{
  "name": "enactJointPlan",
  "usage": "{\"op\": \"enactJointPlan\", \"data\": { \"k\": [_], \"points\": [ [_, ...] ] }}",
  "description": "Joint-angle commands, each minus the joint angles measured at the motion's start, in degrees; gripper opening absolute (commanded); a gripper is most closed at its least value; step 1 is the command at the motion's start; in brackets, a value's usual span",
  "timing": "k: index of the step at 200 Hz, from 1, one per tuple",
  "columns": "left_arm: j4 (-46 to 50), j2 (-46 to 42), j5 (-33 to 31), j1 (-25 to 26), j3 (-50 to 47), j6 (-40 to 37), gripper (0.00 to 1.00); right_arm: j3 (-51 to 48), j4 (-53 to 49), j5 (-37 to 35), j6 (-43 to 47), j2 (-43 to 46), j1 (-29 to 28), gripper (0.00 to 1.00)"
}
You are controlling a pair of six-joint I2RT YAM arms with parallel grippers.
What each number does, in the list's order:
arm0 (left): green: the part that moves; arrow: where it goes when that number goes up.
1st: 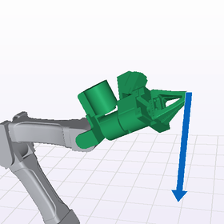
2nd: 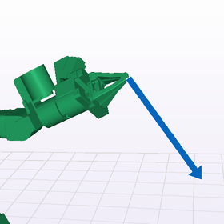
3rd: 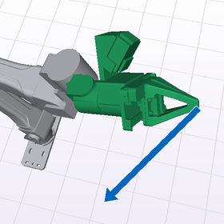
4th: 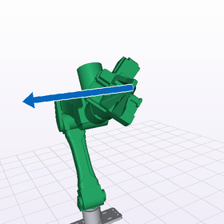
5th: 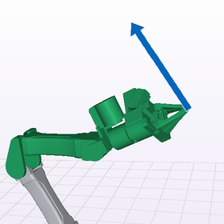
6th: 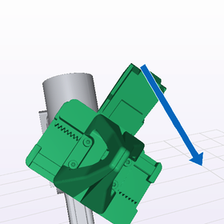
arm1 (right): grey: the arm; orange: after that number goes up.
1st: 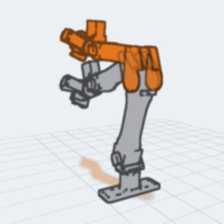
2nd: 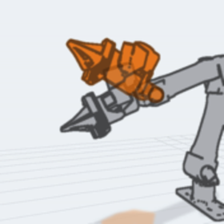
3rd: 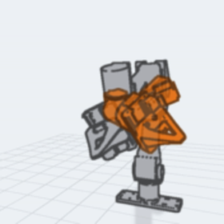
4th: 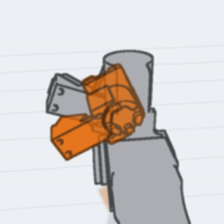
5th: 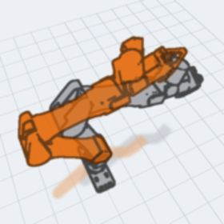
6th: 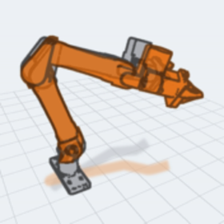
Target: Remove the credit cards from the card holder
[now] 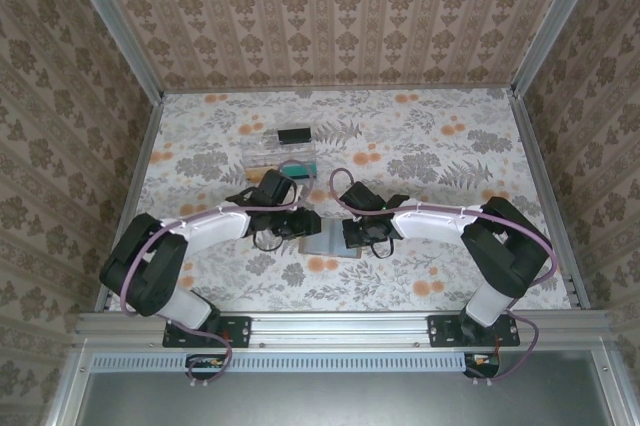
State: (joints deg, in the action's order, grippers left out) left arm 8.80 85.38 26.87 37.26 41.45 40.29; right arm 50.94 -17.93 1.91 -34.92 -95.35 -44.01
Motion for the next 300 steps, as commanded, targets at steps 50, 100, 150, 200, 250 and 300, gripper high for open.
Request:
{"op": "enactJointPlan", "data": {
  "k": [50,100,150,200,250,300],
  "points": [
    [3.1,2.2,-0.4,-0.5,0.2,-1.4,0.36,-1.8,-1.8,0.1,-0.9,-1.5,0.2,0.08],
    [3.3,3.2,-0.7,-0.3,0.0,-1.4,0.35,-1.8,-1.7,0.1,-0.9,-1.4,0.2,0.08],
    [2.1,5.3,0.8,0.5,0.3,-1.3,0.35,-1.9,-1.6,0.3,-1.1,-1.6,0.2,0.08],
    [0.0,5.5,2.6,1.5,0.6,-0.8,0.42,-2.1,-1.5,0.2,-1.1,-1.6,0.2,0.08],
    [-0.1,5.3,3.3,1.8,1.2,-0.9,0.46,-2.4,-1.2,0.3,-1.3,-1.4,0.2,0.08],
    [-2.2,4.7,6.4,2.5,2.5,-1.1,0.45,-2.7,-1.0,0.4,-1.5,-1.3,0.2,0.08]
  ]
}}
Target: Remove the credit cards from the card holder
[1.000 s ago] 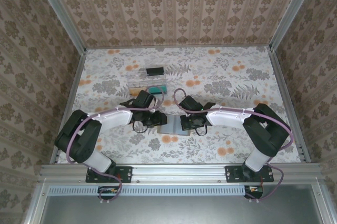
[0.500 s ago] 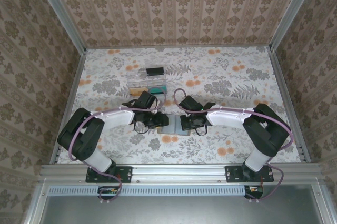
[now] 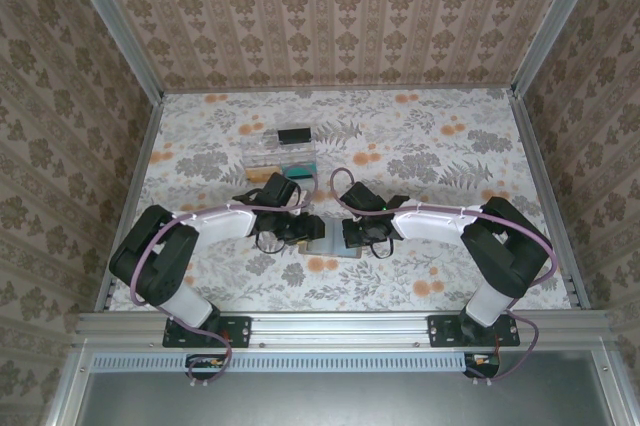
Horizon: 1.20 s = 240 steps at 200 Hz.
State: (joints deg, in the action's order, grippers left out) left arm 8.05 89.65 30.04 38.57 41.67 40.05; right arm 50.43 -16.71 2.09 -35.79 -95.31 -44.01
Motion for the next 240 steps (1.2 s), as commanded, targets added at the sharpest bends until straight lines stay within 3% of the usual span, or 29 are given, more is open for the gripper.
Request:
{"op": "enactJointPlan", "data": {
  "k": [1,65,127,170,240],
  "points": [
    [-1.5,0.4,3.2,1.3,2.3,-0.8,0.45,-2.2,-2.2,0.2,-0.6,-1.4,0.2,0.08],
    [-2.3,1.7,4.4,2.9,5.2,-0.5,0.43,-2.4,-2.4,-0.5,-0.6,0.1,0.2,0.08],
    [-2.6,5.4,5.8,5.2,9.1,-1.1,0.42,-4.5,-4.7,-5.2,-1.4,9.5,1.5,0.11],
    [-2.3,7.2,6.4,6.3,10.6,-1.4,0.42,-6.7,-3.7,-3.4,-2.1,10.5,2.4,0.12],
    [3.6,-2.3,-0.4,0.6,4.4,-2.3,0.41,-6.1,-0.2,0.1,-2.3,4.5,2.4,0.11]
  ]
}}
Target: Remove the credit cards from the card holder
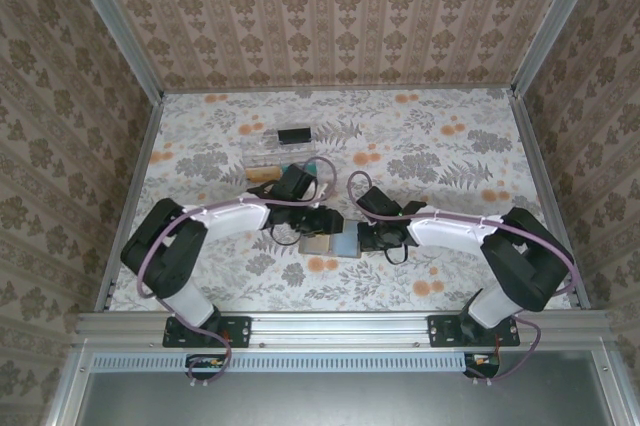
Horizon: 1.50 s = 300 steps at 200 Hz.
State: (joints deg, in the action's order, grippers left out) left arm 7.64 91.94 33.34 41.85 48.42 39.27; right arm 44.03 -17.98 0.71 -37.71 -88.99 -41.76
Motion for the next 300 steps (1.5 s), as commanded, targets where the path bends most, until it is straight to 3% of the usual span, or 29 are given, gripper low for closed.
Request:
{"op": "enactJointPlan", "data": {
  "k": [1,42,206,300],
  "points": [
    [4.3,-4.8,-3.9,-2.8,-2.5,-1.6,0.41,0.3,1.0,1.5,-0.3,-1.9,0.2,0.12],
    [7.0,-5.6,-5.4,-6.0,-5.8,-2.6,0.41,0.5,1.0,1.5,-0.1,-2.9,0.3,0.12],
    [6.8,-3.3,-7.0,-5.9,-6.8,-2.3,0.4,0.9,1.1,1.9,0.0,-3.7,0.2,0.12],
    [3.2,-0.5,-3.4,-4.0,-5.8,-1.7,0.4,1.0,1.3,2.1,0.0,-4.2,0.2,0.12]
  ]
}}
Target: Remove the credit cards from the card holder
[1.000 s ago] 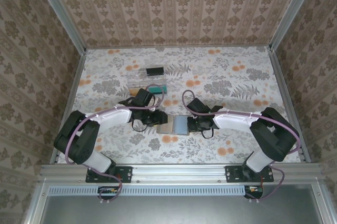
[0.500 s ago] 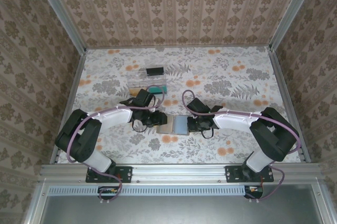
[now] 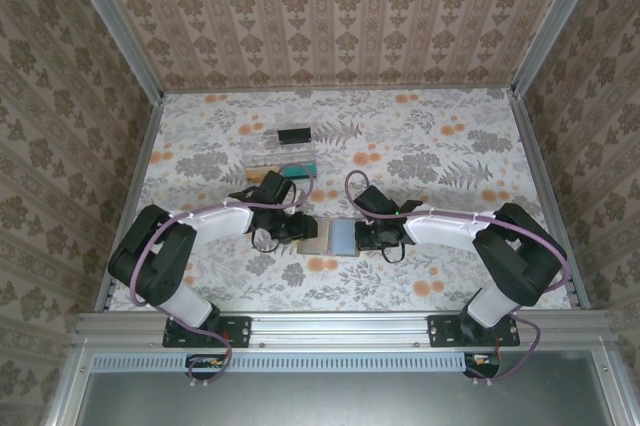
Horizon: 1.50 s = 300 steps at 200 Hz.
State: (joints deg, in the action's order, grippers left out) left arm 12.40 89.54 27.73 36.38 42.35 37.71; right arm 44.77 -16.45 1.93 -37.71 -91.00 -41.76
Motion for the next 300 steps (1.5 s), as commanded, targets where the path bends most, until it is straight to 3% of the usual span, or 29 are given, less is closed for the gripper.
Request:
{"op": "enactJointPlan", "data": {
  "k": [1,68,110,175,248,300],
  "points": [
    [-1.6,2.0,2.3,1.5,0.3,-0.1,0.4,0.2,-0.2,0.9,0.0,-2.2,0.2,0.12],
    [-3.0,1.8,4.1,3.0,1.9,-0.1,0.53,0.0,-0.2,0.7,0.0,-2.1,0.2,0.11],
    [-3.5,1.6,5.1,3.3,2.6,0.0,0.54,0.0,-0.1,0.8,-0.1,-2.2,0.2,0.11],
    [-5.1,3.0,6.8,4.8,5.3,0.2,0.52,-0.3,-0.2,0.2,-0.5,-1.7,0.2,0.12],
    [-5.3,8.5,8.7,8.0,10.7,0.0,0.49,-2.5,-1.5,-4.2,-1.4,5.6,1.6,0.12],
    [-3.2,3.0,6.1,5.5,7.8,-0.5,0.42,-1.2,-1.0,-1.5,-0.9,6.8,1.9,0.14]
  ]
}}
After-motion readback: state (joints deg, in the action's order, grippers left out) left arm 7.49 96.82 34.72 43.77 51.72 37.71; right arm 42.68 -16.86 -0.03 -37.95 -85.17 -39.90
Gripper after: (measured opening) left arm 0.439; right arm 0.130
